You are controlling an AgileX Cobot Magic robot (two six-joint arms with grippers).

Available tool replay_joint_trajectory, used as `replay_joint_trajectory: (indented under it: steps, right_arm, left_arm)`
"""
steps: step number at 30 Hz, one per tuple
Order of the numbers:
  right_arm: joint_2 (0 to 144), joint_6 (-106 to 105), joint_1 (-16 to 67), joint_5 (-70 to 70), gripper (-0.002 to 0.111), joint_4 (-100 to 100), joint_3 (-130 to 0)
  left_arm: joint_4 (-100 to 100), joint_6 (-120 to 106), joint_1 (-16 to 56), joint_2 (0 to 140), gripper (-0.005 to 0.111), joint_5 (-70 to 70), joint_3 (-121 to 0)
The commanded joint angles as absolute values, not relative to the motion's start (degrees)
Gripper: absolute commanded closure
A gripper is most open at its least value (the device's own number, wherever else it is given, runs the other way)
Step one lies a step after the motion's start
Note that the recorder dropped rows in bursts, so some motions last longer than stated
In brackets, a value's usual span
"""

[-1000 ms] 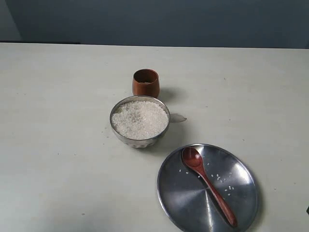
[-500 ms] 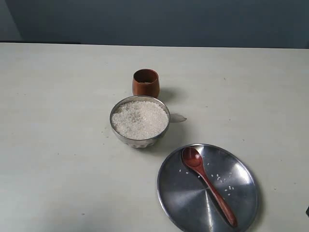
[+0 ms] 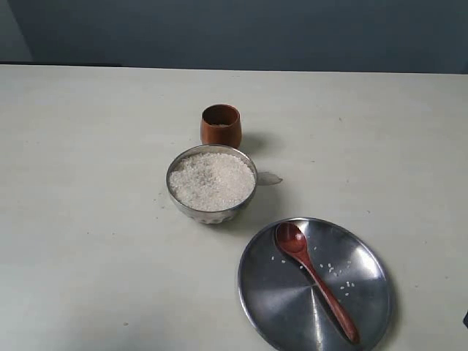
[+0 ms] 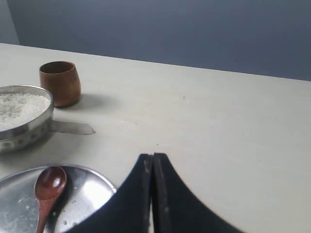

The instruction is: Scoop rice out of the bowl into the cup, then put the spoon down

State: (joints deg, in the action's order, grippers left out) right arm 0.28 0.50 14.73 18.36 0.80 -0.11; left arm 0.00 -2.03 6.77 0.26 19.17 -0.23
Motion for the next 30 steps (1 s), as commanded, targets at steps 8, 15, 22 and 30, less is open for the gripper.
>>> replay_joint_trajectory:
  steps: [8, 15, 22, 30]
  right_arm:
    - [0.00, 0.00, 3.70, 18.41, 0.108, 0.00, 0.00]
    - [0.00, 0.00, 0.14, 18.41, 0.108, 0.00, 0.00]
    - [0.00, 0.00, 0.00, 18.16, 0.108, 0.00, 0.00]
    - [0.00, 0.00, 0.00, 18.16, 0.108, 0.00, 0.00]
  left_arm:
    - [0.00, -1.97, 6.86, 0.00, 0.106, 18.38, 0.00]
    - [0.00, -1.97, 6.86, 0.00, 0.106, 18.38, 0.00]
    - [0.00, -1.97, 6.86, 0.00, 0.106, 18.38, 0.00]
    - [0.00, -1.97, 6.86, 0.00, 0.106, 18.38, 0.00]
